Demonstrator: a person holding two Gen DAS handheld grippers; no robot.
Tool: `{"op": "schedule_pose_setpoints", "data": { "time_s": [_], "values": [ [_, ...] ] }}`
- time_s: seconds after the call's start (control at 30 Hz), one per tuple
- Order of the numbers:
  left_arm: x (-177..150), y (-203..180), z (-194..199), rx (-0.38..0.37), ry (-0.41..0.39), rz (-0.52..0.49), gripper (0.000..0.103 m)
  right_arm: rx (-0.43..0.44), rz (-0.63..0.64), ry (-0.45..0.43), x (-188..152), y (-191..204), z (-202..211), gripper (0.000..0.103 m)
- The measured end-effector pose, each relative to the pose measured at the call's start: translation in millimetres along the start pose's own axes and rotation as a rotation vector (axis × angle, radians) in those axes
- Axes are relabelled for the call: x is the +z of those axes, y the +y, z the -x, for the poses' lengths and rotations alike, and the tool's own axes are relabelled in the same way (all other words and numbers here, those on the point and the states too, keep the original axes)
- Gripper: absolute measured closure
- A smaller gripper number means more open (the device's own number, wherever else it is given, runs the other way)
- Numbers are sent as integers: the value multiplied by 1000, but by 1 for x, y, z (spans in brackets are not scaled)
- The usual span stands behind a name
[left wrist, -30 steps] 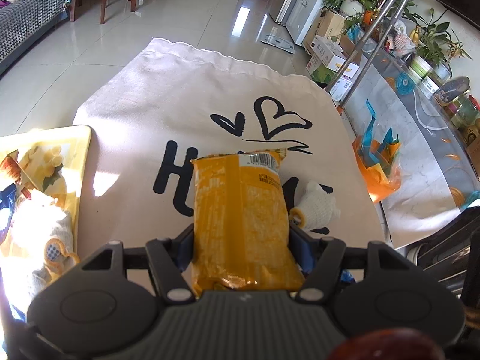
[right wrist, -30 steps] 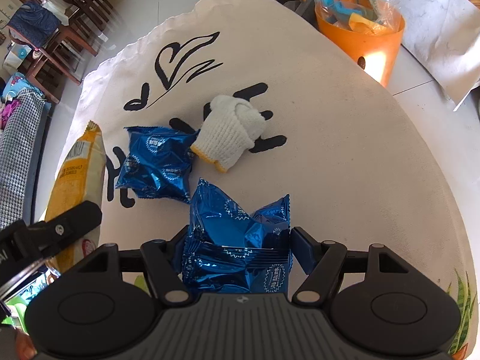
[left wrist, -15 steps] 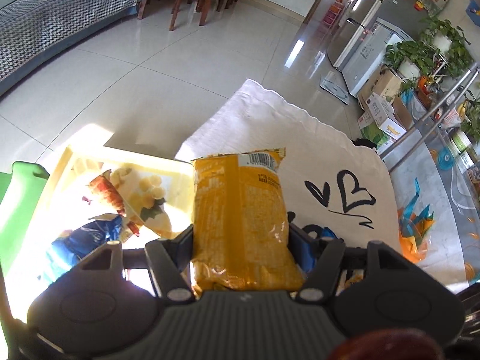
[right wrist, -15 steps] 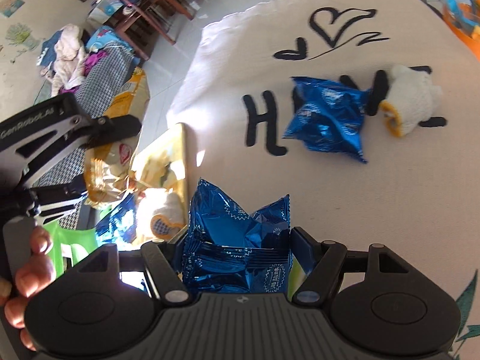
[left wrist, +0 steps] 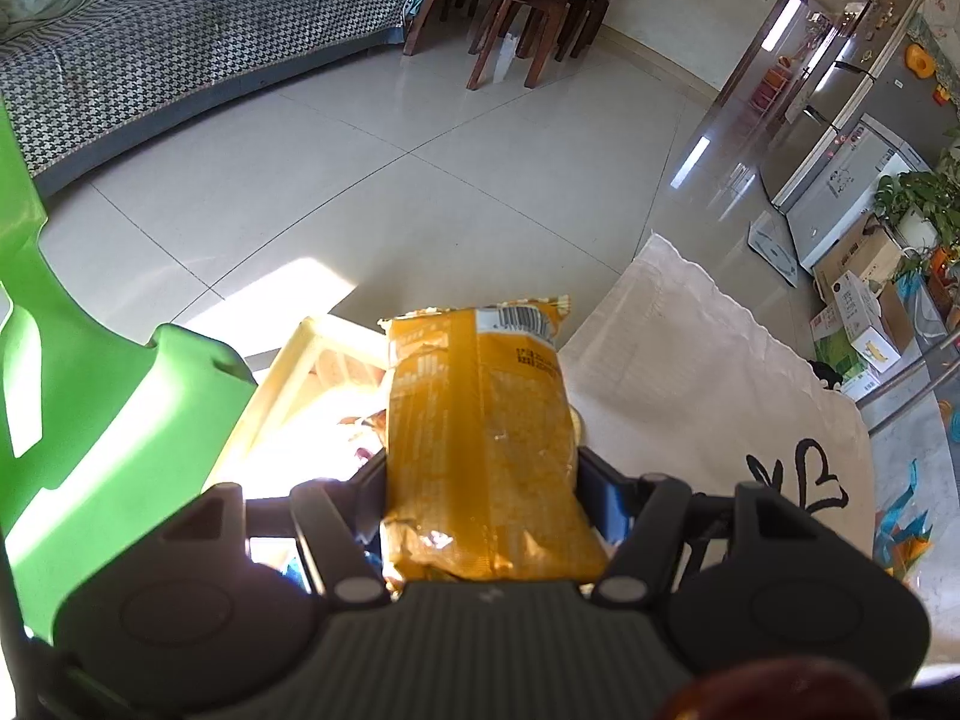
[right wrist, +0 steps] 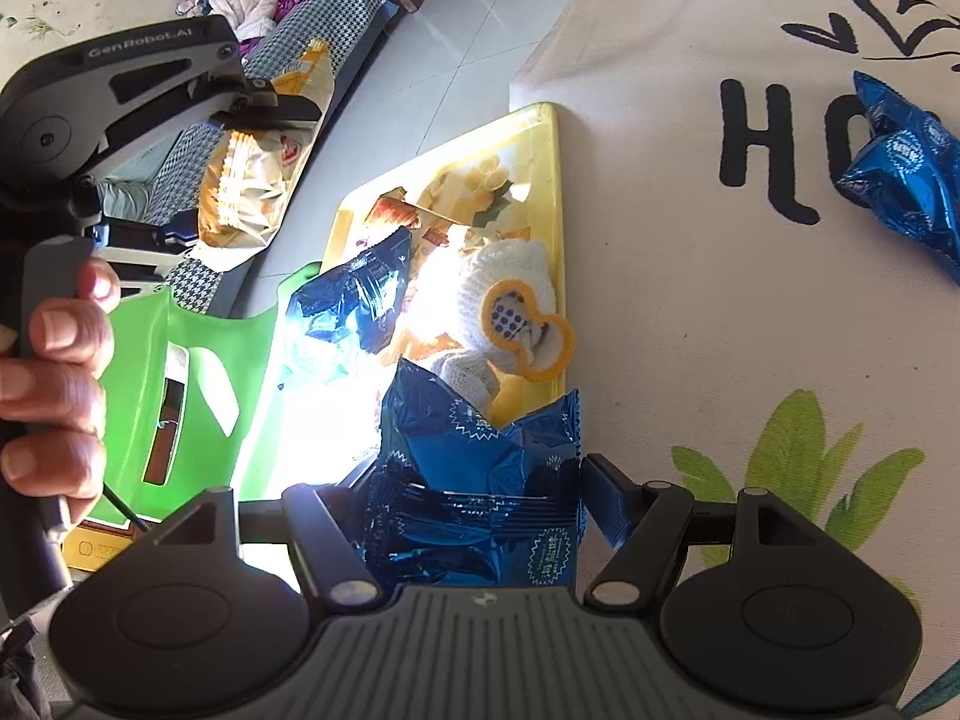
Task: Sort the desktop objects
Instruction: 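Carry the yellow packet and blue packet over the yellow tray with both grippers, then open the left gripper over the tray while the right releases the blue packet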
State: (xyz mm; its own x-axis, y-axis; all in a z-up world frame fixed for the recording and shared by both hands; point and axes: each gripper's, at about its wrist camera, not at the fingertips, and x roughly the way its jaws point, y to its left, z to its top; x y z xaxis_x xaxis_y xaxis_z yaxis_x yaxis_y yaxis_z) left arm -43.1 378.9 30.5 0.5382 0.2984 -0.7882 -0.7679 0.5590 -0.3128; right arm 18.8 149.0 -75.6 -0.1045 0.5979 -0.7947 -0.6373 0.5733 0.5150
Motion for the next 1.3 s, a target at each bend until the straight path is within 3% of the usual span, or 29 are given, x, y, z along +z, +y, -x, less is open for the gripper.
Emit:
{"op": "schedule_pose_setpoints", "data": {
  "time_s": [0.33,0.5,0.6,0.73,1.07,1.3],
  "values": [
    [0,9,-23,15,61,-4,41,75,-1,-10,5,14,-33,36],
    [5,9,-26,31,38,-12,41,143,3,-67,7,18,-45,36],
    [6,4,-28,47,22,-57,41,101,17,-123,7,20,-41,36],
    [8,-2,-38,59,27,-91,41,63,46,-155,10,18,-25,23],
    [14,-7,-61,48,22,-81,41,-14,-24,-152,15,-15,17,22],
    [16,-25,-87,85,11,-122,41,-2,-81,-196,12,-36,52,22]
  ]
}}
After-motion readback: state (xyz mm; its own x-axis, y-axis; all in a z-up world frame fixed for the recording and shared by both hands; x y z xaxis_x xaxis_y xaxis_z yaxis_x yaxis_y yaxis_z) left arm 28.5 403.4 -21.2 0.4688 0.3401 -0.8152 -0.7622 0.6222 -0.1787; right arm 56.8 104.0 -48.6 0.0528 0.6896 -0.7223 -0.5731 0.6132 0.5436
